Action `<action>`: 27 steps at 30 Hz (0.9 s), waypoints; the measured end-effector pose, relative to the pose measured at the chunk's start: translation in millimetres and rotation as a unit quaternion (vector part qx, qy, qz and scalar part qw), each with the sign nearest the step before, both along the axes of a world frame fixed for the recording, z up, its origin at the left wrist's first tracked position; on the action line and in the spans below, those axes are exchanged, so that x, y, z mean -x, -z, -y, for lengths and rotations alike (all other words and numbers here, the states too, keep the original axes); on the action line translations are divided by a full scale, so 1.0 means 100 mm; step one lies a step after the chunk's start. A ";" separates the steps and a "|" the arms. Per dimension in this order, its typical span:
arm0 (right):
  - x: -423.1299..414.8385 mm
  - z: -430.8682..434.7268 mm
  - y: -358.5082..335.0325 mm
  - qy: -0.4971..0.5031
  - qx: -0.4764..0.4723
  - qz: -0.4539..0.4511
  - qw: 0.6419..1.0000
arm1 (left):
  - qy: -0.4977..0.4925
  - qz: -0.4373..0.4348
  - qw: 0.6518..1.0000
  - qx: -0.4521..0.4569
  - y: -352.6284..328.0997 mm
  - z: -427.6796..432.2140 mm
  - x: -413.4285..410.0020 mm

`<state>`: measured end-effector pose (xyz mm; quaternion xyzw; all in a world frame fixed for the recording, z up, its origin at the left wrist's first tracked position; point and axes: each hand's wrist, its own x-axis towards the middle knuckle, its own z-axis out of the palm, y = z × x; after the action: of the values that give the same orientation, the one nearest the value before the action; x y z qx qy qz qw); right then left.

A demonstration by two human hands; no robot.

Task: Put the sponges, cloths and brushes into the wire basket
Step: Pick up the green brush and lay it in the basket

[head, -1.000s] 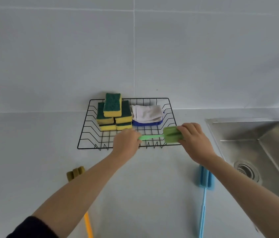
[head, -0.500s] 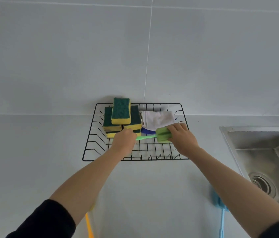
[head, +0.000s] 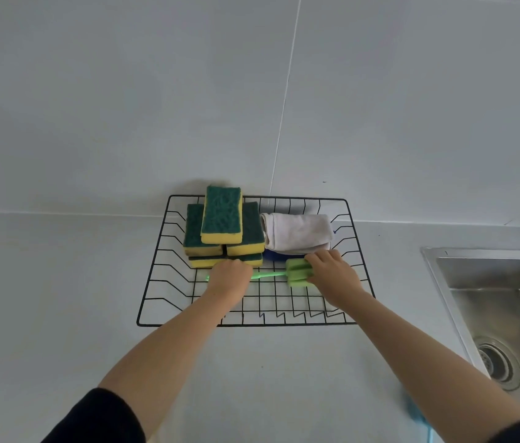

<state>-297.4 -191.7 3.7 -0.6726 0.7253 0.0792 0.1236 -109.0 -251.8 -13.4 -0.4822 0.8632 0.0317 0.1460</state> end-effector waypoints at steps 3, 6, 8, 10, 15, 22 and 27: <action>-0.01 0.01 0.00 -0.006 -0.004 -0.006 1.000 | -0.003 -0.011 1.000 -0.004 -0.01 0.01 -0.01; -0.02 -0.03 -0.07 -0.006 -0.008 0.007 1.000 | -0.012 -0.025 1.000 -0.006 -0.05 -0.01 -0.02; -0.02 -0.06 -0.15 -0.006 -0.006 0.014 1.000 | -0.017 -0.040 0.999 0.000 -0.11 -0.04 -0.04; -0.02 -0.10 -0.25 -0.004 0.001 0.022 1.000 | -0.014 -0.062 0.998 0.015 -0.20 -0.08 -0.06; -0.06 -0.21 -0.59 0.013 0.024 0.036 0.999 | 0.006 -0.139 0.985 0.099 -0.54 -0.19 -0.06; -0.08 -0.53 -0.99 -0.003 0.117 0.012 0.993 | 0.090 -0.213 0.954 0.193 -0.96 -0.38 0.02; 0.07 -0.91 -1.11 0.005 0.160 -0.002 0.987 | 0.063 -0.178 0.965 0.181 -1.15 -0.73 0.19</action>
<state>-304.3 -100.4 114.9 -0.6799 0.7323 -0.0369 0.0136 -128.0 -178.6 102.1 -0.4316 0.8954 -0.0493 -0.0980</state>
